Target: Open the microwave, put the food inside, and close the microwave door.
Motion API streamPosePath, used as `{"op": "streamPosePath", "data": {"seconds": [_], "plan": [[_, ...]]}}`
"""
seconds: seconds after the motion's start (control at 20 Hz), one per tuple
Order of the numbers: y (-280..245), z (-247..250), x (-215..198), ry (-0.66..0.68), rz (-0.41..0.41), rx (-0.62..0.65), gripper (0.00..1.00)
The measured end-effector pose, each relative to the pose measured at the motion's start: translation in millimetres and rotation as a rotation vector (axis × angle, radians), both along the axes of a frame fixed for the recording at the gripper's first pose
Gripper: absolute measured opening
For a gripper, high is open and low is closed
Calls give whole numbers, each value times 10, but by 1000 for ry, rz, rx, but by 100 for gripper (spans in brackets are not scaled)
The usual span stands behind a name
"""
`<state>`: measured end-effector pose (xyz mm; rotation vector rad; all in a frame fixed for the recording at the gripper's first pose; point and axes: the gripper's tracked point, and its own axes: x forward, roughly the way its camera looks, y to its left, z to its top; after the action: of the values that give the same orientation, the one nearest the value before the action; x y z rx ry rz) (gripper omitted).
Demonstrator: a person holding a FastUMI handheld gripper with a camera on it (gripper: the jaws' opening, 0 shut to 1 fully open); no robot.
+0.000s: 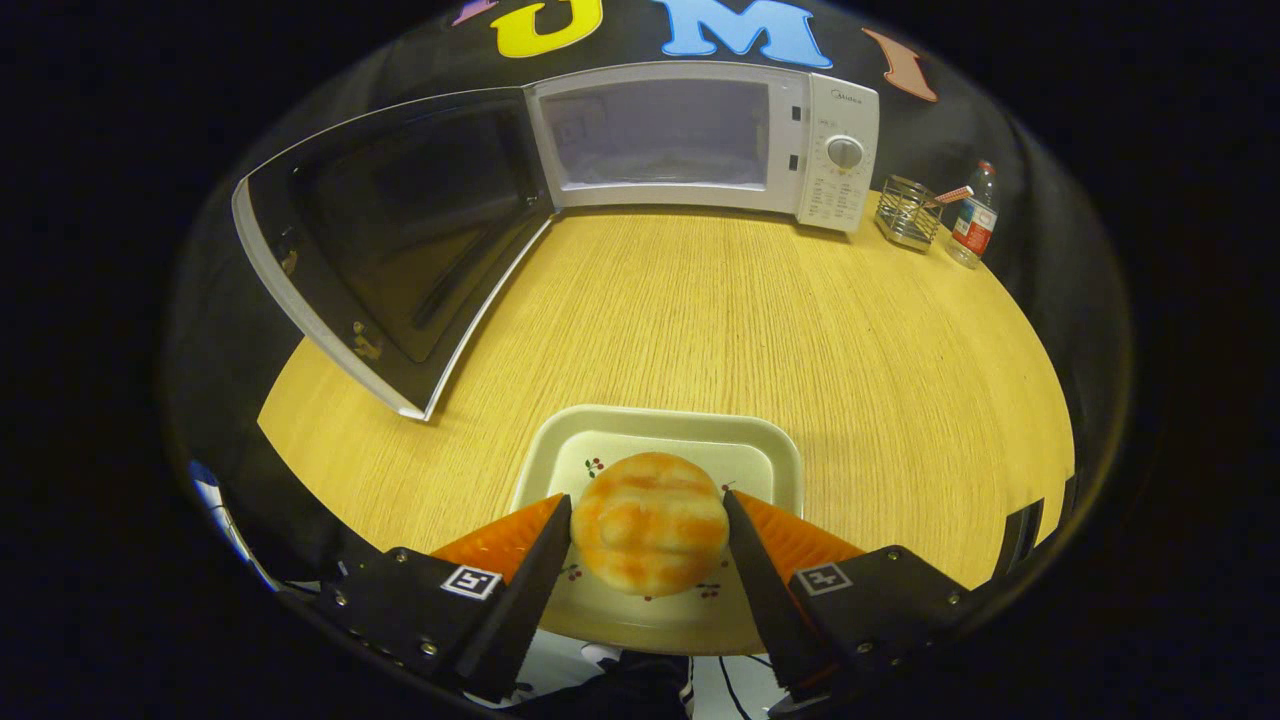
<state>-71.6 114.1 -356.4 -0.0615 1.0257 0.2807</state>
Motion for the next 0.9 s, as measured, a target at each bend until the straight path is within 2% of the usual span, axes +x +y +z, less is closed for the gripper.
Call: {"op": "streamPosePath", "data": {"seconds": [0.1, 0.15, 0.2, 0.5, 0.65, 0.9], "plan": [[-4, 16, -8, 8, 10, 16, 86], [12, 31, 11, 9, 3, 41, 73], [39, 59, 5, 14, -3, 67, 71], [139, 392, 271, -35, -42, 177, 71], [244, 654, 514, -83, -60, 257, 71], [360, 986, 962, -184, -87, 319, 70]]}}
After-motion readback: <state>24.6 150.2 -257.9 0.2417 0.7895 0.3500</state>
